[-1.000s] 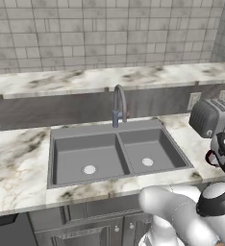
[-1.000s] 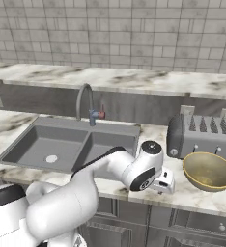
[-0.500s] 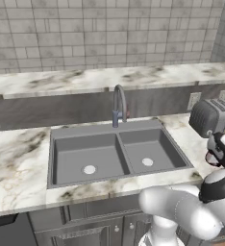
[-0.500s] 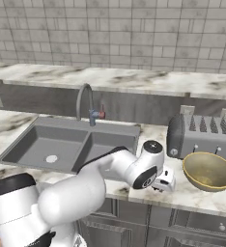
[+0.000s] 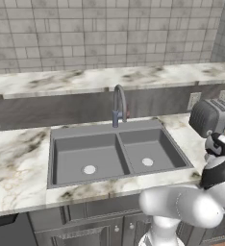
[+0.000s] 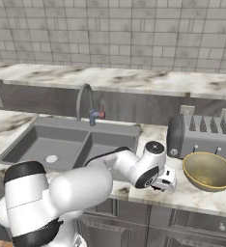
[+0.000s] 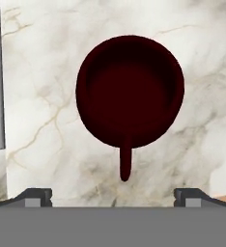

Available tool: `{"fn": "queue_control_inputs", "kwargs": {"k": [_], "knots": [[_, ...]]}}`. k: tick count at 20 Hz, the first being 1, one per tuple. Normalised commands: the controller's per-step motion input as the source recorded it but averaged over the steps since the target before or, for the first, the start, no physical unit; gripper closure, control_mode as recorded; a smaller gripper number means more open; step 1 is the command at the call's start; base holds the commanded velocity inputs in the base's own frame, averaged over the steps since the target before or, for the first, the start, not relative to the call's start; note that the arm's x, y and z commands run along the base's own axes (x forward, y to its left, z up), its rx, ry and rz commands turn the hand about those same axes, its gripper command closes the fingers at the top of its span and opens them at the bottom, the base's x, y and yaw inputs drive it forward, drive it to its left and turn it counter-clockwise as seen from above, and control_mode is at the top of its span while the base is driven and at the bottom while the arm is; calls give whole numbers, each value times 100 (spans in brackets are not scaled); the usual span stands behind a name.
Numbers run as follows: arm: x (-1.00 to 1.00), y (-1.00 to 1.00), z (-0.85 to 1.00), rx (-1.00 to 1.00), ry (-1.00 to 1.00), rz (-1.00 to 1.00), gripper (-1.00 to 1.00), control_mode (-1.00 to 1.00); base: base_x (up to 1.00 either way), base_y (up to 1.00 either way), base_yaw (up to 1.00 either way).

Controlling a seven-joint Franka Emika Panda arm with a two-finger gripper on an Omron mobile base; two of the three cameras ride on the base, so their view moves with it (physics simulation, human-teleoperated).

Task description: Pick the mug and place it in the sink. Pick the bowl and place it in the open cabinet and then close the cabinet.

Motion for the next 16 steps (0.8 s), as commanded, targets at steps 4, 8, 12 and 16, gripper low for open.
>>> {"fn": "queue_control_inputs", "kwargs": {"k": [4,8,12,16], "knots": [[16,-7,-11,0,0,0,-100,-100,0,0,0],[20,-3,-9,0,0,0,-100,-100,0,0,0],[22,-1,-5,0,0,0,-100,-100,0,0,0],[11,-11,0,0,0,0,-100,-100,0,0,0]]}}
